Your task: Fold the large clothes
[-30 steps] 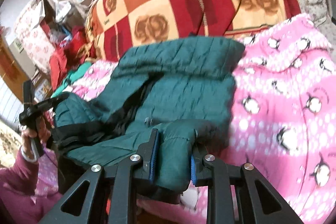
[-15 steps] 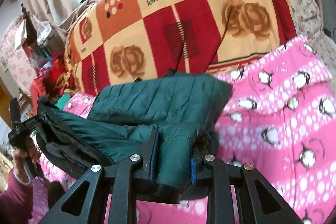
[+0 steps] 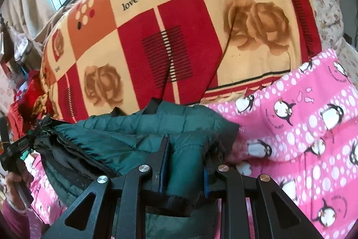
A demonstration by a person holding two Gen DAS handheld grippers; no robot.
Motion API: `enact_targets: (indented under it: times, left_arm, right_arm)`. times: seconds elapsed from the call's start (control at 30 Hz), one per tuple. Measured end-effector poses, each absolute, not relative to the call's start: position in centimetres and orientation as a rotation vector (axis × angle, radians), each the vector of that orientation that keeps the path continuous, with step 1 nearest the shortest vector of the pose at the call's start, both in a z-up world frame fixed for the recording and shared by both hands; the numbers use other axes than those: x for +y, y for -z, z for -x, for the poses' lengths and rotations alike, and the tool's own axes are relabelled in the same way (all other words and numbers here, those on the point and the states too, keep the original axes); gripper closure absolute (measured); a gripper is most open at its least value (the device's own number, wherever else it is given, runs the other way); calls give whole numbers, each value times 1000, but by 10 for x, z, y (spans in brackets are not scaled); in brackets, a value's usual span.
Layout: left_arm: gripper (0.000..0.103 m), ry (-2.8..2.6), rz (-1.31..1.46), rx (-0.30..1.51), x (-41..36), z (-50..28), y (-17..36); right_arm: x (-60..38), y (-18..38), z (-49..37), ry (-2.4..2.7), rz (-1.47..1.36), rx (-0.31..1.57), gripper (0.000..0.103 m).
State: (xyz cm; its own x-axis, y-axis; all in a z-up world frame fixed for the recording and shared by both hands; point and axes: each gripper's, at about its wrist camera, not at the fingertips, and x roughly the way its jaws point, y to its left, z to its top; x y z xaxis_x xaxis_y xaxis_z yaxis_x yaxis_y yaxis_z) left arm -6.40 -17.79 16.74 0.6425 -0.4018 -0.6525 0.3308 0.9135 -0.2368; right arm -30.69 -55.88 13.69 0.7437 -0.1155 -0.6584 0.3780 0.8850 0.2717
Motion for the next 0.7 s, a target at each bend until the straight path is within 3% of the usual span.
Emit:
enact_targets:
  times: [0.5,0.7]
  left_arm:
    - [89,365,95,852,-216,3,-106]
    - [80,428,114,872,-212,-1,-110]
  right_arm:
    - [-600,-73,229,377,-495,750,81]
    - [-605,-51,216,406,-528,777,79]
